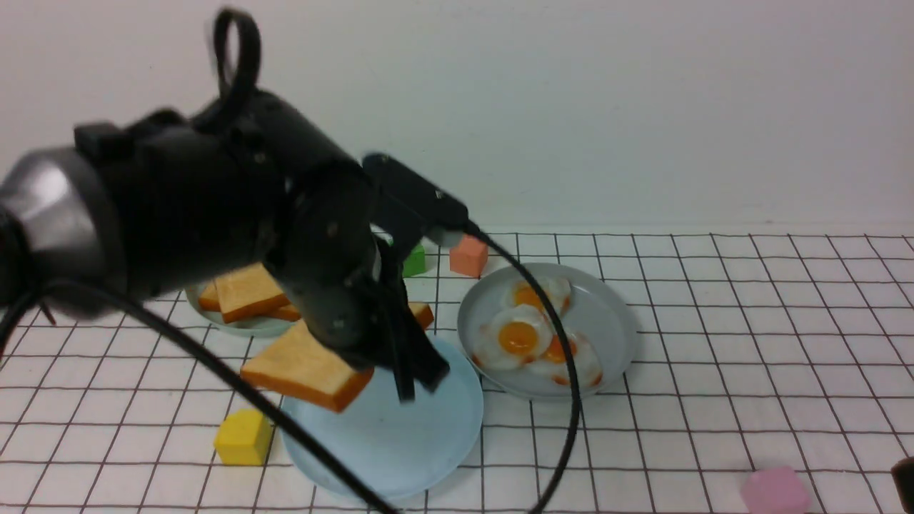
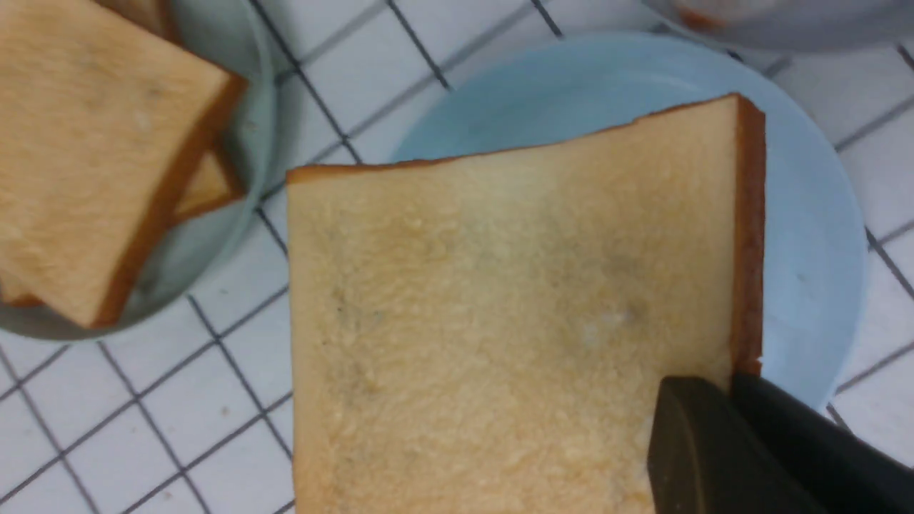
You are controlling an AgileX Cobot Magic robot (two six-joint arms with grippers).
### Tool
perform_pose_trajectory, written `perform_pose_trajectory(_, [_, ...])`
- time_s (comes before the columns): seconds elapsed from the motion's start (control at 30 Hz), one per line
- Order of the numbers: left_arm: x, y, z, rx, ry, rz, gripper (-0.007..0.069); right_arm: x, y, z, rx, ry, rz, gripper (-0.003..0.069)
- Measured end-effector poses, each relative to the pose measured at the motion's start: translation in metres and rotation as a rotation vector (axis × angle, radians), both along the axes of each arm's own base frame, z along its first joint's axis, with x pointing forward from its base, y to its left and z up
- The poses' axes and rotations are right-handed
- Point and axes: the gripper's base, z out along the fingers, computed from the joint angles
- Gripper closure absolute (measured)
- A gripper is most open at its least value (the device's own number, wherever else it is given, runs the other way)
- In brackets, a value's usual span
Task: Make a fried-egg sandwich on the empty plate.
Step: Use the left arm to put a slice of bread into the empty plate in the middle, then use the right arm to grab a fried egg
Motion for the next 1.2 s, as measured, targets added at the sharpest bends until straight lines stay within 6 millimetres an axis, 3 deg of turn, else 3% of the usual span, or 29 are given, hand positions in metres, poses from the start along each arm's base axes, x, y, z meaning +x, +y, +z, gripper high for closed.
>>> perform_pose_trajectory(0.2, [-0.001, -0.008, -0.034, 0.008, 0.003, -0.051, 0.0618, 0.000, 0.000, 0.000, 0.000, 0.000, 0.001, 0.0631])
perform_pose_trajectory(0.6, [0.008, -0.018, -0.057, -0.010, 0.009, -0.067, 0.0580, 0.000, 0.000, 0.000, 0.001, 0.000, 0.002, 0.0627])
perform_pose_trajectory(0.9, [0.007, -0.017, -0.060, -0.009, 0.038, -0.035, 0.0294, 0.000, 0.000, 0.000, 0.002, 0.001, 0.003, 0.0622])
perform_pose_trajectory(0.97, [0.005, -0.016, -0.057, -0.024, 0.042, -0.016, 0.0270, 0.001, 0.000, 0.000, 0.004, -0.004, 0.000, 0.0620])
perform_pose_trajectory(1.07, [-0.003, -0.013, -0.028, -0.101, 0.054, 0.051, 0.0247, 0.009, 0.001, 0.002, 0.018, -0.036, -0.028, 0.0610])
perform_pose_trajectory(1.2, [-0.023, -0.003, 0.038, -0.272, -0.023, 0.075, 0.0325, 0.032, 0.004, -0.002, 0.037, -0.029, -0.064, 0.0601])
